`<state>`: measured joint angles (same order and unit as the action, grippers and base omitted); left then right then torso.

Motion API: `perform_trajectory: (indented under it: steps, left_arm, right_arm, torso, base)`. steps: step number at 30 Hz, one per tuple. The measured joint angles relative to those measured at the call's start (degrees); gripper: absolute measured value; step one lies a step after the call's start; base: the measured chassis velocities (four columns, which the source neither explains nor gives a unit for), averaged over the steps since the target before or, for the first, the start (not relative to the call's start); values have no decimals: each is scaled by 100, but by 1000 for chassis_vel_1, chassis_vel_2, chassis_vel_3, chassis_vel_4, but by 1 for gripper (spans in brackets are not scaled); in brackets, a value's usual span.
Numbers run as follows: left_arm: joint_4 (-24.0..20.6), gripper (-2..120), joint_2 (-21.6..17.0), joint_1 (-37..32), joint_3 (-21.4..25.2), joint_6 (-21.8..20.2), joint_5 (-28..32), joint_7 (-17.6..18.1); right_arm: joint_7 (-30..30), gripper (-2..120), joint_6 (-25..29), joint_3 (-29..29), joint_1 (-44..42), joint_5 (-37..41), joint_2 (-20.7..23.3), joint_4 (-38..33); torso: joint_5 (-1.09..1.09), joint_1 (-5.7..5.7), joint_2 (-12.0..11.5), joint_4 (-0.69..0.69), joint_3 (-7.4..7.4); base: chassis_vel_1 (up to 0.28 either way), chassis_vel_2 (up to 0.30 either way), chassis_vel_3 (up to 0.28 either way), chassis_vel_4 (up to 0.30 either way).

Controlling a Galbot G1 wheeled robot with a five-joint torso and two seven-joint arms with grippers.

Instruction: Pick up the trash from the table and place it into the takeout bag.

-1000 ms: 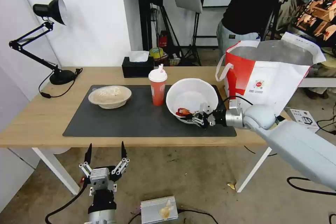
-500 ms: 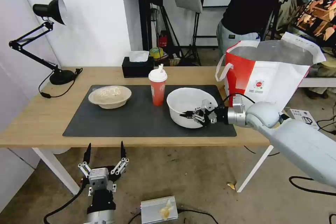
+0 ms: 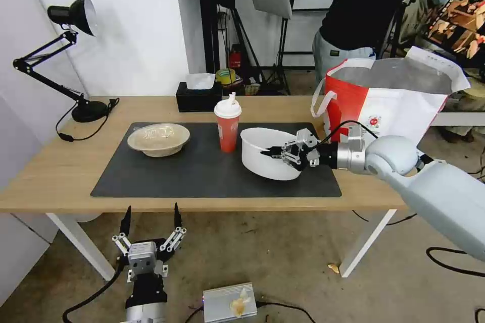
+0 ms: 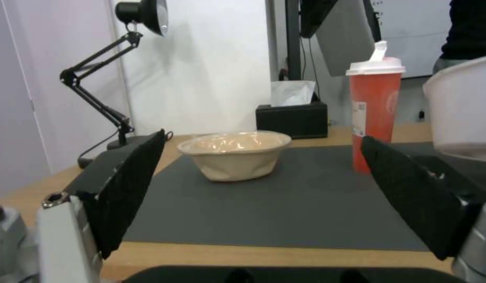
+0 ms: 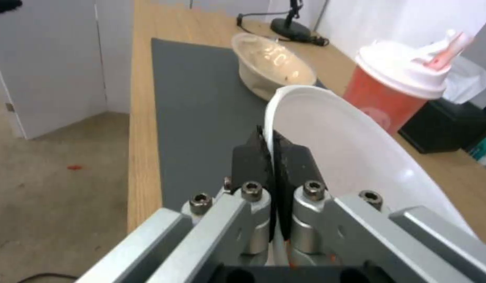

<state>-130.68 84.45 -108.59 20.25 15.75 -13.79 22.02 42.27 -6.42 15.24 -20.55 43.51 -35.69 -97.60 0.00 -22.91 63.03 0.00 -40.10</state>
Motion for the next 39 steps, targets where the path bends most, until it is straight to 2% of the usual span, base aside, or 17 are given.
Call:
perform_trajectory:
  steps: [15, 39]
  left_arm:
    - [10, 100, -16, -12, -46, -3, -18, -4]
    - [6, 100, -23, -14, -56, 3, -40, -9]
  right_arm:
    - [-74, 0, -6, -61, 168, 256, 169, -257]
    - [-162, 0, -23, -99, 636, 547, 157, -342]
  torso:
    - [0, 0, 0, 0, 0]
    - [-1, 0, 0, 0, 0]
  base:
    - [0, 0, 0, 0]
    - [0, 0, 0, 0]
